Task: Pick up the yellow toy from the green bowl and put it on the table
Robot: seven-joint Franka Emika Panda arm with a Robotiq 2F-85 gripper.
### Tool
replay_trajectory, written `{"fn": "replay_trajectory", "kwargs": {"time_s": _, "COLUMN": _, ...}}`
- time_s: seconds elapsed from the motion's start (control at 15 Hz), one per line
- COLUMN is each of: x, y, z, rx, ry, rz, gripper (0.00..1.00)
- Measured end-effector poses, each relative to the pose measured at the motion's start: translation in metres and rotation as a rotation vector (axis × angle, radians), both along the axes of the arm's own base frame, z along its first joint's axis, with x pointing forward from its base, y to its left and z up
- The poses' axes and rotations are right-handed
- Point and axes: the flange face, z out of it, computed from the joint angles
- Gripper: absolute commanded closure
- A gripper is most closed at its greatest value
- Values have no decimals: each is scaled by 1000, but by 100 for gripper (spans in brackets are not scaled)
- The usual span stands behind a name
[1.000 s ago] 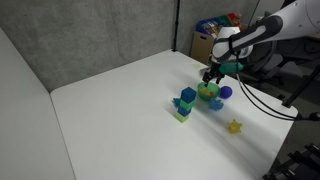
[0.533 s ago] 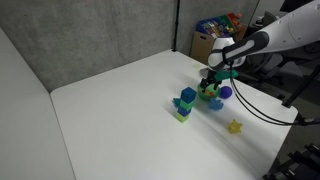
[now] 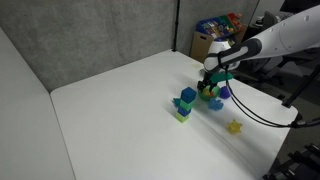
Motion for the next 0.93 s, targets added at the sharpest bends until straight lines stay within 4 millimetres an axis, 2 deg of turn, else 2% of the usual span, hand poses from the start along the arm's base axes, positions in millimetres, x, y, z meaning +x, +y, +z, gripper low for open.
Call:
{"fn": "replay_trajectory", "kwargs": {"time_s": 0.33, "x": 7, "y": 5, "z": 2, "rx": -10, "ry": -18, "rz": -2, "gripper": 90}}
{"fn": "replay_trajectory", "kwargs": {"time_s": 0.6, "x": 16, "y": 1, "z": 16, "rx": -18, "ry": -48, "rz": -19, "gripper": 93}}
{"fn": "replay_trajectory", "kwargs": {"time_s": 0.93, "x": 33, "y": -4, "z": 63, "rx": -31, "ry": -115, "rz": -35, "gripper": 93}}
